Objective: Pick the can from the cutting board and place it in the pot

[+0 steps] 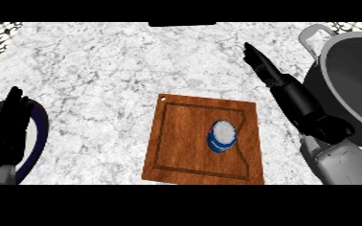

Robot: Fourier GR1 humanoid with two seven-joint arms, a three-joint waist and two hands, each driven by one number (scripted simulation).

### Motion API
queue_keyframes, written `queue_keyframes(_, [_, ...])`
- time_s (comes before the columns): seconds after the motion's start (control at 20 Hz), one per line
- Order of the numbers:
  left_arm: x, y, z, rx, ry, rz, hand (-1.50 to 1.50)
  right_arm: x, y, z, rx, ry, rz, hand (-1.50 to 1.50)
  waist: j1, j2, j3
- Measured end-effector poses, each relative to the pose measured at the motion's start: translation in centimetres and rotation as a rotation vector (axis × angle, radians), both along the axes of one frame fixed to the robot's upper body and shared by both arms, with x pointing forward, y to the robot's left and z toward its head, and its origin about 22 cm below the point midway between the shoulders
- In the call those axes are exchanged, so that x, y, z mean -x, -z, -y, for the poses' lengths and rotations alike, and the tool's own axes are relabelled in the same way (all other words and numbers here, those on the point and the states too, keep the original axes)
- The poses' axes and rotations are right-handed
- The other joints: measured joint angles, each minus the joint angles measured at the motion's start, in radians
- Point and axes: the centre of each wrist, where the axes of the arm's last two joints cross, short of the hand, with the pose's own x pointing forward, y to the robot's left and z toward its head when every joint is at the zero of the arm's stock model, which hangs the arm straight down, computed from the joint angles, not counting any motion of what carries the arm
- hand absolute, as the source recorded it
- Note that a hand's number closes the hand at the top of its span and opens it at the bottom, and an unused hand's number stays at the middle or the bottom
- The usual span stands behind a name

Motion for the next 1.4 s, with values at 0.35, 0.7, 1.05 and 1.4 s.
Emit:
queue_keyframes(0.35, [-0.2, -0.5, 2.7, -0.021, 0.097, 0.133, 0.0, 2.3, -3.6, 3.8, 0.04, 0.337, 0.388, -1.5, -0.109, -0.034, -0.023])
queue_keyframes(0.7, [0.4, 0.1, 5.8, 0.005, 0.182, 0.229, 0.0, 6.6, -1.0, 6.3, 0.053, 0.824, 0.549, -1.5, -0.141, -0.029, -0.024])
queue_keyframes(1.05, [1.1, 1.3, 8.5, 0.015, 0.263, 0.271, 0.0, 13.9, 1.6, 1.9, 0.106, 0.919, 0.649, -1.5, -0.082, -0.012, -0.027])
queue_keyframes(1.4, [0.9, 1.1, 9.7, 0.014, 0.307, 0.301, 0.0, 19.8, 4.9, 0.1, 0.399, 0.922, 0.355, -1.5, -0.044, 0.007, -0.032])
